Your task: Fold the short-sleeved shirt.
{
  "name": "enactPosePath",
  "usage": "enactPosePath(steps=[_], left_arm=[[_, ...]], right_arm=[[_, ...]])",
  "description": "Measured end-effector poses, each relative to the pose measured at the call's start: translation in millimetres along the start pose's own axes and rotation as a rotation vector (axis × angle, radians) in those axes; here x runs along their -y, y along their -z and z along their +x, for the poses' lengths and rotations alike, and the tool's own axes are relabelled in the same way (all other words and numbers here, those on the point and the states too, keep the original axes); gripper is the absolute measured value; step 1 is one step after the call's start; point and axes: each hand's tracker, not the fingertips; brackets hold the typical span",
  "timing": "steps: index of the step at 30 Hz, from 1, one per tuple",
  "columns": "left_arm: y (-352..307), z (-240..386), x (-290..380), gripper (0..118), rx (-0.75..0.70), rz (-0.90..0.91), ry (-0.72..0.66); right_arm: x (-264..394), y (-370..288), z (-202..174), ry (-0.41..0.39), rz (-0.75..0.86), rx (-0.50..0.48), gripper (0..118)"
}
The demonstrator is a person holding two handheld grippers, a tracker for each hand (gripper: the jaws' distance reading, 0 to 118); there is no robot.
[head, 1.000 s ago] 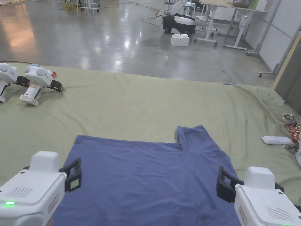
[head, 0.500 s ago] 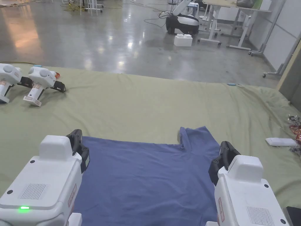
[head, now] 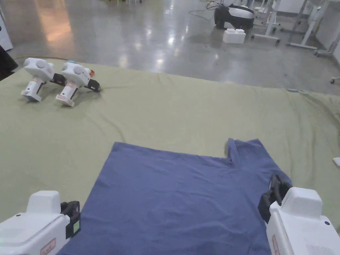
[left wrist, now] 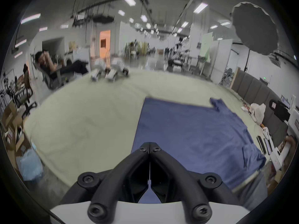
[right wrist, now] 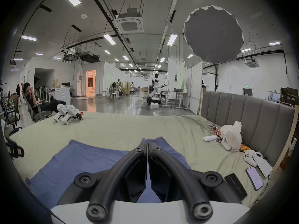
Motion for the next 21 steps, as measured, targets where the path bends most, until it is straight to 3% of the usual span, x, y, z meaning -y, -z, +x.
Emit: enactPosePath(steps=[2,4,5,7,8,9,12,15,16,17,21], left_arm=[[0.4,-16.3,11.6,0,-0.011,-0.099,0.008],[0.8,-27.5,21.8,11,-0.025,-0.156,0.023],[1.5,-33.0,26.3,22,-0.034,-0.184,0.019],[3.6,-38.7,33.2,62,-0.045,-0.221,0.004],[7.4,-40.1,35.8,72,-0.047,-0.257,0.009],[10.9,-40.2,37.6,75,-0.046,-0.27,0.016],[27.1,-39.4,44.1,74,-0.051,-0.318,0.005],[46.4,-38.2,52.2,66,-0.081,-0.361,0.002],[53.1,-36.6,55.7,57,-0.108,-0.382,0.009],[58.3,-34.7,59.5,39,-0.108,-0.396,0.009],[56.0,-27.0,62.3,23,-0.117,-0.373,0.047]], right_arm=[[4.7,1.4,-0.8,-0.004,-0.021,-0.007,0],[7.9,2.5,-1.8,-0.015,-0.04,-0.008,0],[9.8,3.2,-1.9,-0.014,-0.048,-0.01,0],[12.9,5.4,-2.2,-0.013,-0.07,-0.017,0],[15.1,6.0,-2.1,-0.012,-0.076,-0.02,0],[16.5,6.7,-2.2,-0.013,-0.083,-0.022,0],[19.7,6.7,-2.1,-0.01,-0.101,-0.026,0],[23.4,5.6,-0.5,-0.008,-0.12,-0.025,0],[25.1,5.0,0.5,-0.008,-0.126,-0.023,0],[26.5,4.5,1.7,-0.01,-0.134,-0.022,0],[30.0,-0.8,9.8,-0.01,-0.151,-0.012,0]])
